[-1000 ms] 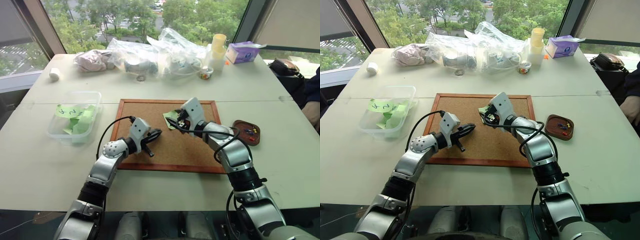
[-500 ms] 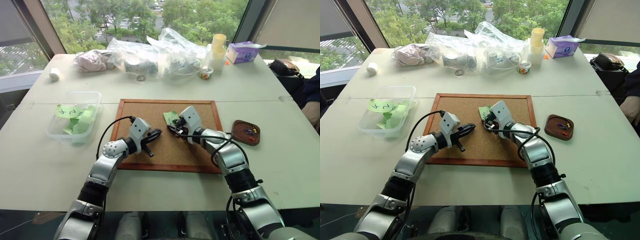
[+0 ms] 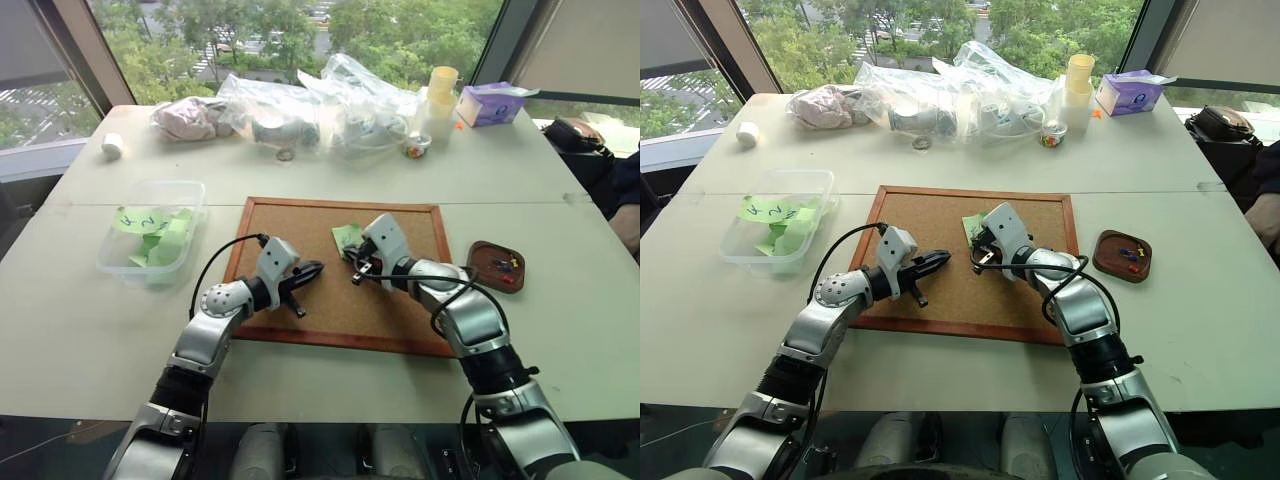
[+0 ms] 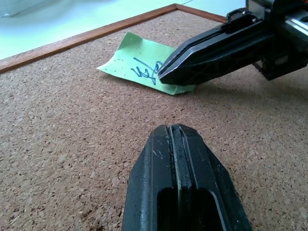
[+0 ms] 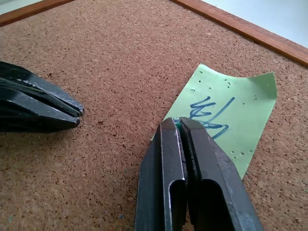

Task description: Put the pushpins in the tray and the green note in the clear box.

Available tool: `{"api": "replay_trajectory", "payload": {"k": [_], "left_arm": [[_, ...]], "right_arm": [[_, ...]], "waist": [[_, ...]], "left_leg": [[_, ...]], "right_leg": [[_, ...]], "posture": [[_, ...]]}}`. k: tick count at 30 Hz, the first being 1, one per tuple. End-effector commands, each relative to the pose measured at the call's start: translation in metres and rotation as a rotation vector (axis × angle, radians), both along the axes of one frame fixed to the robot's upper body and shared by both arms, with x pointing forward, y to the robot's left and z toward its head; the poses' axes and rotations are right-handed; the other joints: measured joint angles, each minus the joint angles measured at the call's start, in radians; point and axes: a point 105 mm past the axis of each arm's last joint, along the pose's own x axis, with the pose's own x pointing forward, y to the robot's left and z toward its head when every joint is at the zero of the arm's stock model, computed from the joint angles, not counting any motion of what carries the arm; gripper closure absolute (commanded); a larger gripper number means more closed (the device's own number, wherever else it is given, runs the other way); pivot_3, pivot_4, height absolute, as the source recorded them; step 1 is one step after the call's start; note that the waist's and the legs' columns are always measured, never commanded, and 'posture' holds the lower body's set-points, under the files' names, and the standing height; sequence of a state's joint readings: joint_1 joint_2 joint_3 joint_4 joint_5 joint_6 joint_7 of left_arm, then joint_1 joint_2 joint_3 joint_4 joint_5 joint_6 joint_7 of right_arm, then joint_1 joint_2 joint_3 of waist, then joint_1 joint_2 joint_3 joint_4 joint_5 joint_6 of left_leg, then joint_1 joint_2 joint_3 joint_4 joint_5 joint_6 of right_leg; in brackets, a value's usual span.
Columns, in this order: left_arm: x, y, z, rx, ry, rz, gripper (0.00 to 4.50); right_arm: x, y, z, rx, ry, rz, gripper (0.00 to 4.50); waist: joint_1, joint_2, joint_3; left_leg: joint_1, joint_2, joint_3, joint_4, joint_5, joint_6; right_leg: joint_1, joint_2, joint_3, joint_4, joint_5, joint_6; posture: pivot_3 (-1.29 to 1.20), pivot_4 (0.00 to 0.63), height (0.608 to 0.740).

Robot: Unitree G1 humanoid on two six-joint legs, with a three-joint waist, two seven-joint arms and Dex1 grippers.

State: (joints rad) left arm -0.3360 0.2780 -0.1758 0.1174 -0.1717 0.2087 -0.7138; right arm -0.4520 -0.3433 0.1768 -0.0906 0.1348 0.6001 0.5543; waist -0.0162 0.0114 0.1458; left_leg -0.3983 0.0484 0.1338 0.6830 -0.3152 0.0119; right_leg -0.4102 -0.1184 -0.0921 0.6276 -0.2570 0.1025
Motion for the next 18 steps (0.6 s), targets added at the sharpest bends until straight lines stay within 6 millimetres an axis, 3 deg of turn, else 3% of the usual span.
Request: {"api": "replay_trajectory", "payload": {"k": [1,7,11,14,18], "left_arm": [[-0.002,0.02,-0.026,0.031,0.133,0.045,4.5],[0.008,0.043,0.016,-0.046,0.158,0.01,4.5],[0.022,0.054,0.065,-0.304,0.245,-0.006,4.5],[0.037,0.052,0.081,-0.449,0.304,0.009,4.5],[0.049,0.032,0.092,-0.601,0.411,-0.008,2.96]], "right_arm": [[-0.013,0.004,0.049,0.03,-0.149,0.059,4.48],[-0.028,0.004,0.058,0.004,-0.159,0.089,4.48],[-0.034,0.004,0.059,-0.018,-0.166,0.109,4.48],[-0.038,0.006,0.057,-0.031,-0.164,0.126,4.48],[-0.04,0.008,0.056,-0.047,-0.17,0.135,4.5]], "waist": [[-0.003,0.0,0.0],[-0.01,-0.003,0.002],[-0.004,-0.009,0.007],[0.012,-0.012,0.008],[0.01,-0.015,0.01]], "left_leg": [[0.0,0.0,0.0,0.0,0.0,0.0],[0.002,0.001,-0.001,0.0,-0.002,0.004],[-0.004,0.001,-0.002,0.001,0.001,-0.001],[-0.011,-0.001,-0.003,0.003,0.002,-0.003],[-0.011,-0.004,-0.002,0.003,0.002,-0.002]], "right_leg": [[0.0,0.0,0.0,0.0,0.0,0.0],[0.0,0.002,0.0,0.001,0.0,-0.001],[-0.004,0.002,0.0,0.002,0.0,-0.001],[-0.009,0.001,-0.001,0.002,0.0,0.0],[-0.007,0.001,-0.001,0.001,0.0,0.0]], "posture": [[0.0,0.15,0.74],[0.0,0.15,0.74],[0.0,0.15,0.74],[0.0,0.15,0.74],[0.0,0.15,0.74]]}}
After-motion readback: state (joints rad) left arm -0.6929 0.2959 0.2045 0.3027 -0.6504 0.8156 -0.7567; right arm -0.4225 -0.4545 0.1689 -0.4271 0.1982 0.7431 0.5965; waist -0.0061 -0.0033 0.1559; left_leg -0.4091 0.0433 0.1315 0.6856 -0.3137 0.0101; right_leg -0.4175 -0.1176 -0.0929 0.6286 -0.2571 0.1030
